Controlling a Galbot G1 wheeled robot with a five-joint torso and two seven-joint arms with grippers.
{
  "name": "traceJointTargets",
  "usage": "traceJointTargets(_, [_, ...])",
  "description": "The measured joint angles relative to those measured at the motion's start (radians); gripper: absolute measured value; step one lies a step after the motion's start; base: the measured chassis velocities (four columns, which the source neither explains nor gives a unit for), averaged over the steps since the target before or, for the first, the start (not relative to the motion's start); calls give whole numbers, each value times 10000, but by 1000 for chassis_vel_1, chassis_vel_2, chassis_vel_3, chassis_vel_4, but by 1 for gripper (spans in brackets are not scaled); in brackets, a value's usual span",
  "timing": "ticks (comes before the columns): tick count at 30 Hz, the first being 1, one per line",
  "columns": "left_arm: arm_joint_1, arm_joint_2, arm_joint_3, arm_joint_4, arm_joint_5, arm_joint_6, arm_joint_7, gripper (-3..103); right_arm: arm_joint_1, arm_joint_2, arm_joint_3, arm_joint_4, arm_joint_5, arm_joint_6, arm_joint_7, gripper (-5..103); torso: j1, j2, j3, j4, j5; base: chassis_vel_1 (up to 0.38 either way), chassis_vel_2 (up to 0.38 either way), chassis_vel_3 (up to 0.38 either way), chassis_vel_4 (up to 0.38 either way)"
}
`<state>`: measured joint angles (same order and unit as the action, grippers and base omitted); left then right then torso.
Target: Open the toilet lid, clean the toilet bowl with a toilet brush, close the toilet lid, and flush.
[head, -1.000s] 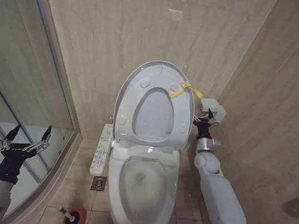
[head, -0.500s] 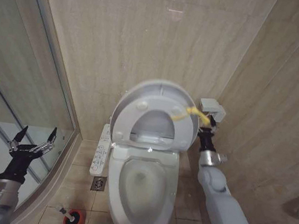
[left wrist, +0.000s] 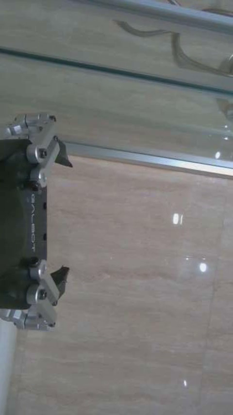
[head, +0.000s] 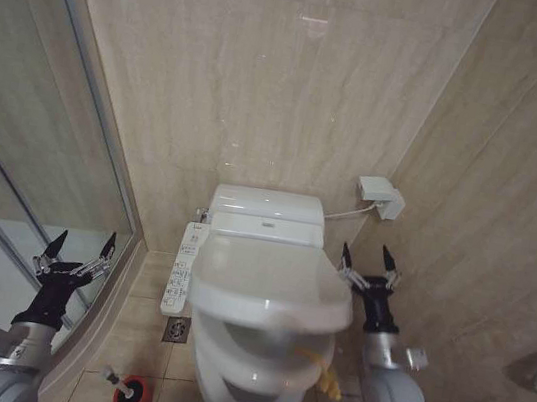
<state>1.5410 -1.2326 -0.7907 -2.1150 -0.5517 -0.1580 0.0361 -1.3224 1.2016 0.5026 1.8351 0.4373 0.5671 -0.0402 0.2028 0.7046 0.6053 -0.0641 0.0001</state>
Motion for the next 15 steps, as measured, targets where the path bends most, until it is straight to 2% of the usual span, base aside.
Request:
traceJointTargets(8, [57,31,15,-121,-7,-69,0,100,-862,96,1,623,-239,226,-30,100,0,0,0,1,-1,0,0,0,0])
traceJointTargets(15, [121,212,-76,-191,-123,-177,-8,100,-2013,239,-182,1530,-848,538,-168,100,0,0,1,2,-2,0,0,0,0])
